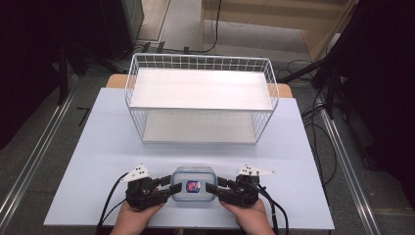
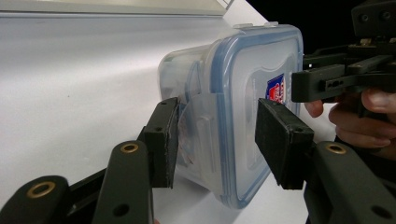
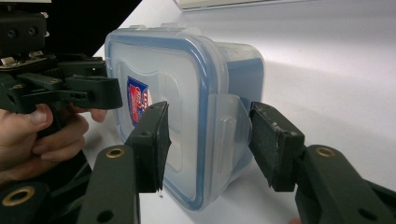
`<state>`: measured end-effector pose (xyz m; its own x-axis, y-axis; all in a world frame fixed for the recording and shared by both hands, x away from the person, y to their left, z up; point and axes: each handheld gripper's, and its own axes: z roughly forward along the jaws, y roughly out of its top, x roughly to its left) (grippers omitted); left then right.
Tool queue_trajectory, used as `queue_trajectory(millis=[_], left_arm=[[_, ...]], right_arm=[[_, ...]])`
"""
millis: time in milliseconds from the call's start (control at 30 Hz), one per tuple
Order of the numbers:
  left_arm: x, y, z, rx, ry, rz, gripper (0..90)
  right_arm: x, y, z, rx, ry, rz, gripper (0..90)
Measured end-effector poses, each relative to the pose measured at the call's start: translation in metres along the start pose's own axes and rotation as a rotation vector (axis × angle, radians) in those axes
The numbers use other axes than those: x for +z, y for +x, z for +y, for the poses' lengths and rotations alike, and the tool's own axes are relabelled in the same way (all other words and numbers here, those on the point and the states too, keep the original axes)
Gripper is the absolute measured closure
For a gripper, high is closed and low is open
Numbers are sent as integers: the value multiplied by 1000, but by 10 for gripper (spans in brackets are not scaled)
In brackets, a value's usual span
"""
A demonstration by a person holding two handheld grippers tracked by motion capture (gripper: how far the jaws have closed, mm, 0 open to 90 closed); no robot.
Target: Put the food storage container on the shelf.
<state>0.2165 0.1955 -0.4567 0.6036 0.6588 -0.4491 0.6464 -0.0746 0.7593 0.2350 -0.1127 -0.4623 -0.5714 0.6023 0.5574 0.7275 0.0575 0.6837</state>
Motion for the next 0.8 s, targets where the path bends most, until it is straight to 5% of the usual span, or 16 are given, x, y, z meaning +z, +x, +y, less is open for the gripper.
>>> queue_trajectory(millis=[433, 800], left_arm=[[0, -5, 2, 51, -22, 30, 499], [-2, -10, 7, 78, -45, 25, 500]], right_arm=[[-3, 5, 1, -69, -30, -31, 502], [-8, 7, 3, -76, -52, -26, 501]])
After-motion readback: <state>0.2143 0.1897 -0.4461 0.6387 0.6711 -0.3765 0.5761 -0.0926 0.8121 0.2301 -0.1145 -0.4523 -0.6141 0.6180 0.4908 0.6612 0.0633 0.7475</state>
